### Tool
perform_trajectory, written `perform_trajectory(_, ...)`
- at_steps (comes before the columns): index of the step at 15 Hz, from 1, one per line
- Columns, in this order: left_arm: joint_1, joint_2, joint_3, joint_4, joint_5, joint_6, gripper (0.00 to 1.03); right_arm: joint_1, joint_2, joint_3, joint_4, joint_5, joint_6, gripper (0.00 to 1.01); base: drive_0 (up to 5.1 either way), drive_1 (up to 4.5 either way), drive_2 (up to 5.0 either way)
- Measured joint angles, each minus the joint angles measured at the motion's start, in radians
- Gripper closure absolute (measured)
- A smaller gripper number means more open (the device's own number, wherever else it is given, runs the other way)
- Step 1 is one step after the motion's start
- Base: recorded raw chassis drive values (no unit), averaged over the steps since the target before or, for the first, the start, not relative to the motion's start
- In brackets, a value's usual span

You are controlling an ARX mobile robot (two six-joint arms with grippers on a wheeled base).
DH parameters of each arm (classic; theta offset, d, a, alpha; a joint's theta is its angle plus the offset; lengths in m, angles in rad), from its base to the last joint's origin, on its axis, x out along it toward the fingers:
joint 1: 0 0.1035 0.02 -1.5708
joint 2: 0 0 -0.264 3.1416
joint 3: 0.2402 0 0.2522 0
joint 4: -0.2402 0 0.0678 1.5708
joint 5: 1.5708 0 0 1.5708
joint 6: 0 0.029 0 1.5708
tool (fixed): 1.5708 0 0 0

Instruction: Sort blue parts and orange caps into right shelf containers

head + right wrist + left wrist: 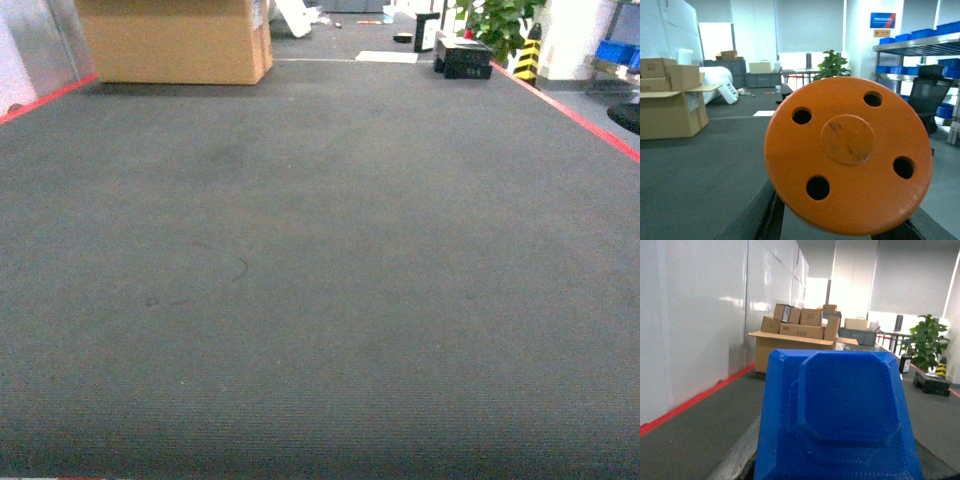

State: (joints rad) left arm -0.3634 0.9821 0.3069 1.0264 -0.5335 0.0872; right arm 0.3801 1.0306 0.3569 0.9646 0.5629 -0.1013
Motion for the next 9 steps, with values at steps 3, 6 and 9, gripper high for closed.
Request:
perform_trajectory(3, -0.058, -0.129, -0.038, -0.003, -0.074, 0.087, 0.59, 0.075, -0.229, -0.066, -0.093, 0.096, -0.027, 0.59, 0.0, 0.0, 0.0)
perform_trajectory(6, -0.06, -0.131, -0.04, -0.008, -0.081, 0.124, 0.59, 0.09, -0.252, -0.071, -0.1, 0.099, -0.027, 0.59, 0.0, 0.0, 0.0)
perform_trajectory(9, 0.071, -0.371, -0.016, -0.623, 0.214, -0.033, 0.59, -0.058, -0.461, -0.059, -0.644, -0.214, 0.069, 0.59, 0.0, 0.0, 0.0)
